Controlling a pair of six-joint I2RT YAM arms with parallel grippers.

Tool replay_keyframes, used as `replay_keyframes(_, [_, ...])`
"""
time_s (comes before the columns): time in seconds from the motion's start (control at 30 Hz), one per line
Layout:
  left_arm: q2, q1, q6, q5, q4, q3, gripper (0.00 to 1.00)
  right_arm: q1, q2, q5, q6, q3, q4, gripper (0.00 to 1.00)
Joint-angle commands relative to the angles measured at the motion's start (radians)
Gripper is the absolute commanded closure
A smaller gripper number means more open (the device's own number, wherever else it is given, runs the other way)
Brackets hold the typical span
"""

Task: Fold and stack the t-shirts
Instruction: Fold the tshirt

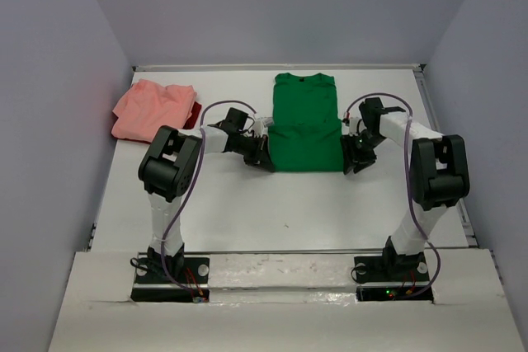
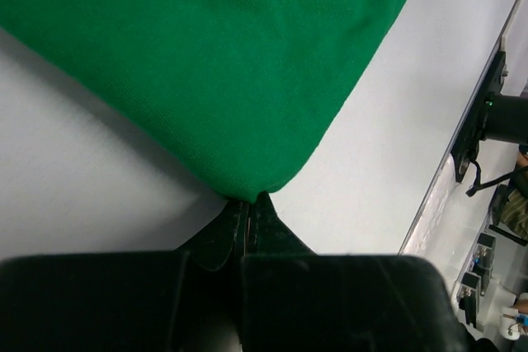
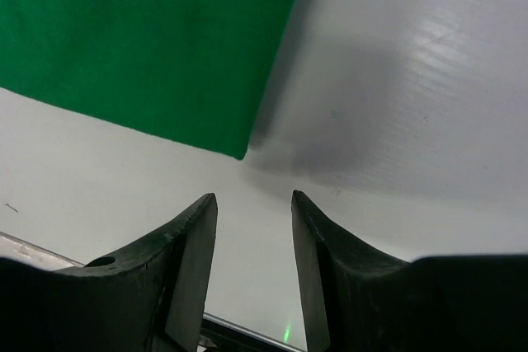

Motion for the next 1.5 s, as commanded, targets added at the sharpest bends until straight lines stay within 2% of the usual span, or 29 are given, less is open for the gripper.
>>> replay_keyframes(0.0, [-0.051,-0.007,0.027,0.001,-0.025,0.013,1.0,-0.018,0.033,-0.079,0.017,0.057,0.003,0.55])
replay_keyframes(0.17, [-0.056,-0.007,0.03,0.003,-0.026,0.013,1.0,-0.018,0.081,-0.165,0.013,0.082,0.003,0.56])
replay_keyframes(0.47, [-0.065,-0.007,0.036,0.001,-0.028,0.01,1.0,-0.018,0.134,-0.192,0.002,0.08,0.017,0.6])
replay_keyframes(0.73, [-0.068,-0.007,0.042,0.003,-0.031,0.01,1.0,-0.028,0.127,-0.164,0.0,0.082,0.027,0.6])
replay_keyframes(1.07, [-0.074,-0.007,0.045,0.004,-0.029,0.007,1.0,-0.037,0.133,-0.054,0.013,0.073,0.06,0.63])
replay_keyframes(1.23, [-0.074,-0.005,0.045,0.01,-0.031,0.008,1.0,-0.037,0.157,-0.067,0.01,0.076,0.07,0.66])
replay_keyframes(1.37, [-0.074,-0.005,0.05,0.011,-0.032,0.01,1.0,-0.037,0.171,-0.075,0.008,0.079,0.072,0.84])
replay_keyframes(1.47, [-0.071,-0.007,0.05,0.012,-0.034,0.011,1.0,-0.037,0.177,-0.093,0.008,0.08,0.075,0.9])
